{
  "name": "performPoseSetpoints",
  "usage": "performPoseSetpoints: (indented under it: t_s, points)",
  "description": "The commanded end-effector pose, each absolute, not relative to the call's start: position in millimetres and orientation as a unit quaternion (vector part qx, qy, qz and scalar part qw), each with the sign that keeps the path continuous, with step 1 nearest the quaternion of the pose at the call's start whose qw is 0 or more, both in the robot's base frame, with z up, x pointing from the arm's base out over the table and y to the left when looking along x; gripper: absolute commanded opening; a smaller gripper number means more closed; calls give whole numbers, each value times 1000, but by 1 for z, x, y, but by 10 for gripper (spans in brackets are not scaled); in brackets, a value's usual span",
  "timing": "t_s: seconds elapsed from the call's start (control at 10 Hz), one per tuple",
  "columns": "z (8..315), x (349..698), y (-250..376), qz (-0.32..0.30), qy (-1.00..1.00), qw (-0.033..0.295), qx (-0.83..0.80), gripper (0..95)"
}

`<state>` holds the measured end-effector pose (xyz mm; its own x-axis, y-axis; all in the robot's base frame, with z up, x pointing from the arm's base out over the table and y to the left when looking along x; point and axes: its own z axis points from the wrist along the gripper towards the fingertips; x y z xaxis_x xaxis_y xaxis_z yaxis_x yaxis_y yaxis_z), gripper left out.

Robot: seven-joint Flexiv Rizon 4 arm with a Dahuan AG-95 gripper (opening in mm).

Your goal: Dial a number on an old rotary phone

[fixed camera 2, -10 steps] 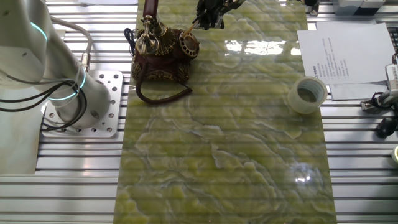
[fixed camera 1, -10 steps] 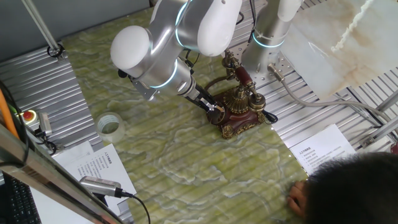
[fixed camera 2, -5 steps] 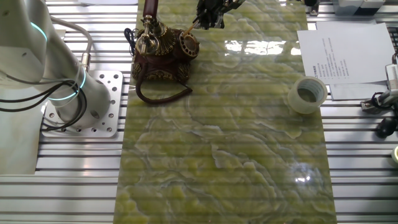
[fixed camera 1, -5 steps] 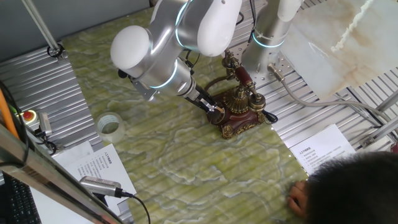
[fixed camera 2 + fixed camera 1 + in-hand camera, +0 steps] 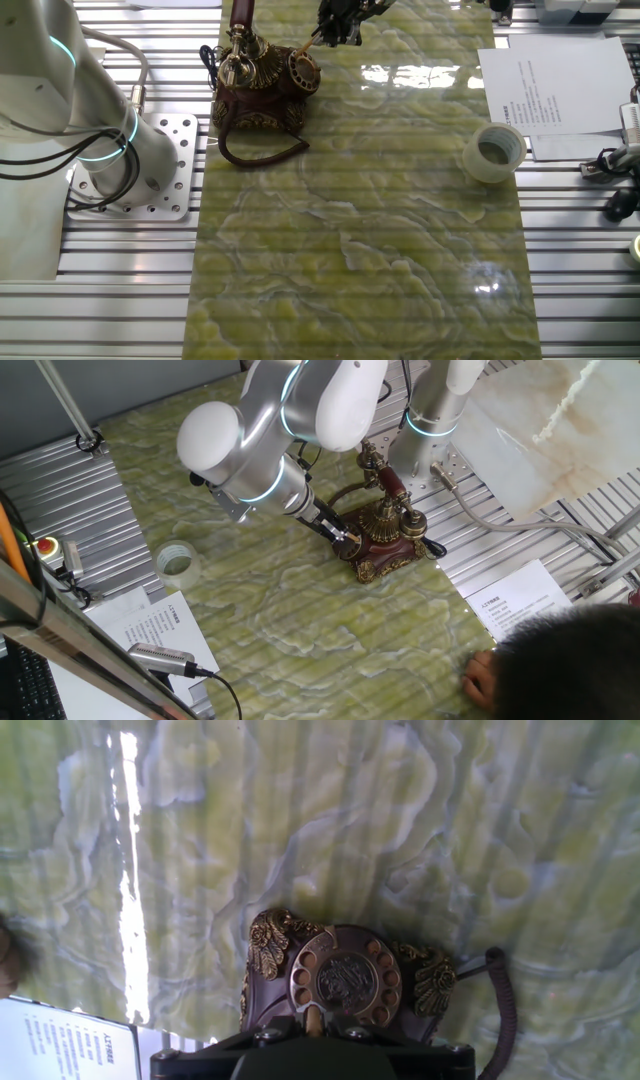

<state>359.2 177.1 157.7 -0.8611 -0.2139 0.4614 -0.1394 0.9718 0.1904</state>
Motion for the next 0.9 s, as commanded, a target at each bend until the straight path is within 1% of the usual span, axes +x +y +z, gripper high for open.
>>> performPoseSetpoints:
  t_s: [0.1, 0.9]
  points:
    - [157, 361, 177, -75, -962, 246, 91, 0]
    - [155, 364, 180, -77, -963, 245, 86, 0]
